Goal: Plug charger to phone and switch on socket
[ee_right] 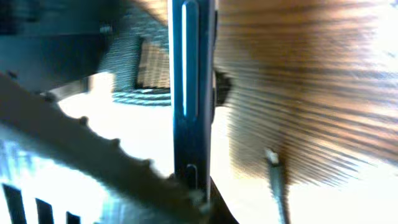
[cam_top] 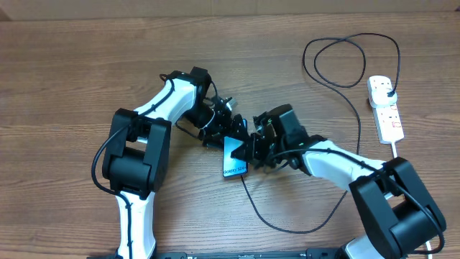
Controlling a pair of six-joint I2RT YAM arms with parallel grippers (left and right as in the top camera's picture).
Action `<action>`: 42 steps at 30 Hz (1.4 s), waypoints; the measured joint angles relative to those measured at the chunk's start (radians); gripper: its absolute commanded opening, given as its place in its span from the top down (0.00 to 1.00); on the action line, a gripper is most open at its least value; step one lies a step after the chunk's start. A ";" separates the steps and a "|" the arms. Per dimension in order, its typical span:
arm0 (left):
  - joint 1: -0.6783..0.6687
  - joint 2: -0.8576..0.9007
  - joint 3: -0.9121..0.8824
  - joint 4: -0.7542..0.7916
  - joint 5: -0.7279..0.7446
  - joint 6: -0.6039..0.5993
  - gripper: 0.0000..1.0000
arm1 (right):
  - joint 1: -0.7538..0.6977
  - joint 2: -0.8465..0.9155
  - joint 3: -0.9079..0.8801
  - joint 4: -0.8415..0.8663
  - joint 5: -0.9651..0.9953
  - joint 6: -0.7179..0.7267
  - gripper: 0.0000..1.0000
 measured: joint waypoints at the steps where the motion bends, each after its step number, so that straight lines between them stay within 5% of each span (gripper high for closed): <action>1: 0.008 0.001 0.000 0.003 0.040 0.023 0.13 | -0.015 0.000 -0.004 0.027 -0.037 -0.006 0.96; 6: 0.055 0.004 0.000 0.019 0.314 0.169 0.20 | -0.072 -0.010 -0.007 0.181 -0.217 0.014 0.96; 12: 0.065 0.008 -0.002 0.022 0.537 0.257 0.24 | -0.097 -0.017 -0.006 0.253 -0.197 0.044 0.96; 28: 0.066 0.016 -0.005 0.031 0.593 0.299 0.34 | -0.083 -0.037 0.006 0.276 -0.069 0.115 0.96; 42: 0.097 0.017 -0.005 0.021 0.612 0.296 0.32 | -0.086 -0.044 0.027 0.227 -0.062 0.115 0.96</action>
